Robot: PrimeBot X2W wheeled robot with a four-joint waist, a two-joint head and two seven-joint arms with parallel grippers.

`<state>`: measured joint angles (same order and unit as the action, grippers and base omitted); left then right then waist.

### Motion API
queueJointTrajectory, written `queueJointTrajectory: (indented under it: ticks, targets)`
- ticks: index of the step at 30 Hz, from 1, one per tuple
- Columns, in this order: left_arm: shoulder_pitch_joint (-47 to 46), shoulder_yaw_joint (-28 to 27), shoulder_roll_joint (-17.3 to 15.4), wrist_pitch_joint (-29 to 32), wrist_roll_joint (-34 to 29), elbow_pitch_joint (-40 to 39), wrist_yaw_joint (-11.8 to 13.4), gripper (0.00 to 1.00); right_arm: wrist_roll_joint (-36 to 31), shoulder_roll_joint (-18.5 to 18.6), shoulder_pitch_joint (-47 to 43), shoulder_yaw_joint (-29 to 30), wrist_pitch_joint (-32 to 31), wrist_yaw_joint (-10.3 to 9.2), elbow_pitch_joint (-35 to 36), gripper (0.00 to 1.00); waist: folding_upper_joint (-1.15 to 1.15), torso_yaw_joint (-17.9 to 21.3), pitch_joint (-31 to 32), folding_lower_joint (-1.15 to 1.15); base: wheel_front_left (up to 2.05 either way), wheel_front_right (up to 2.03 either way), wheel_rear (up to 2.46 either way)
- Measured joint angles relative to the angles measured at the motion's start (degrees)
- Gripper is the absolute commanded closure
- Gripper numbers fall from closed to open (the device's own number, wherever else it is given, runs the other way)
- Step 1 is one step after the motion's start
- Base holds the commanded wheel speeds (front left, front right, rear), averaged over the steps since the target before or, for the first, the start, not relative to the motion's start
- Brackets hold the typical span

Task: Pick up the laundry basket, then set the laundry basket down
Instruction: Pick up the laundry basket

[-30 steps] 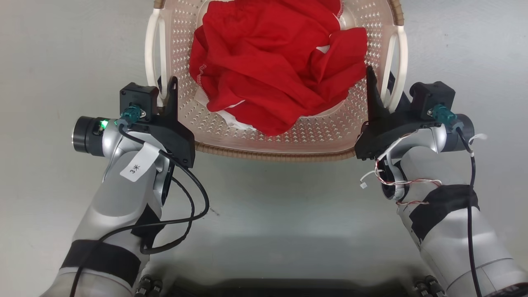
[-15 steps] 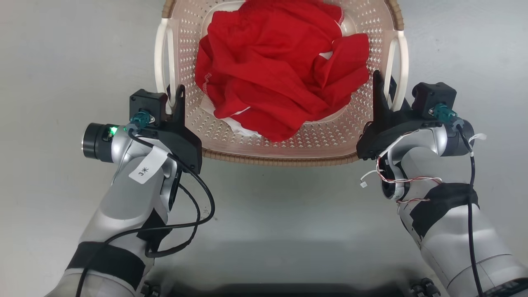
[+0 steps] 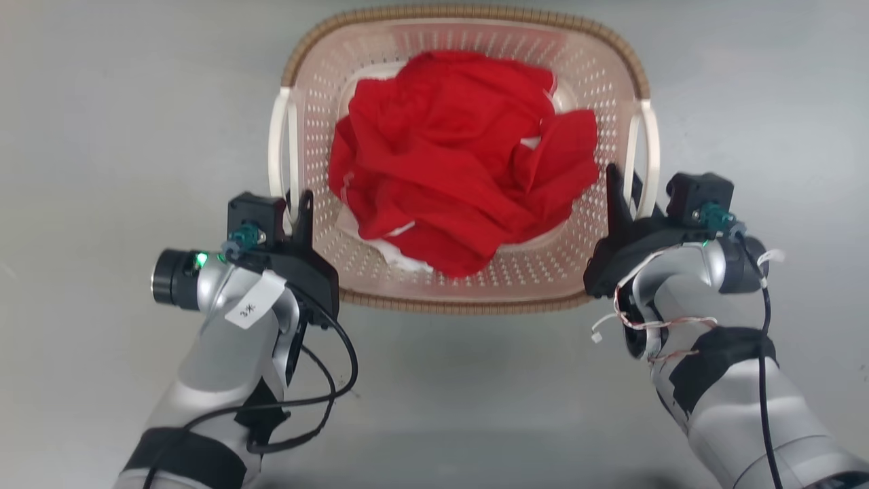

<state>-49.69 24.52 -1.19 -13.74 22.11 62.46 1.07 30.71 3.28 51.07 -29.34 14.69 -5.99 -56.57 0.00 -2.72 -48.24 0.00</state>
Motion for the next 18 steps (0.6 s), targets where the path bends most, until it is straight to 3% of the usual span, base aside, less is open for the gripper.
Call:
queueJointTrajectory:
  ticks: [18]
  targets:
    - [11.65,4.91,0.2,3.08,6.67,3.85,-0.09,1.0,7.98,-0.26,-11.07,-9.07,-4.85,1.74,-3.58,1.0,0.0,-0.28,14.17,-0.01,0.0,0.0,0.0]
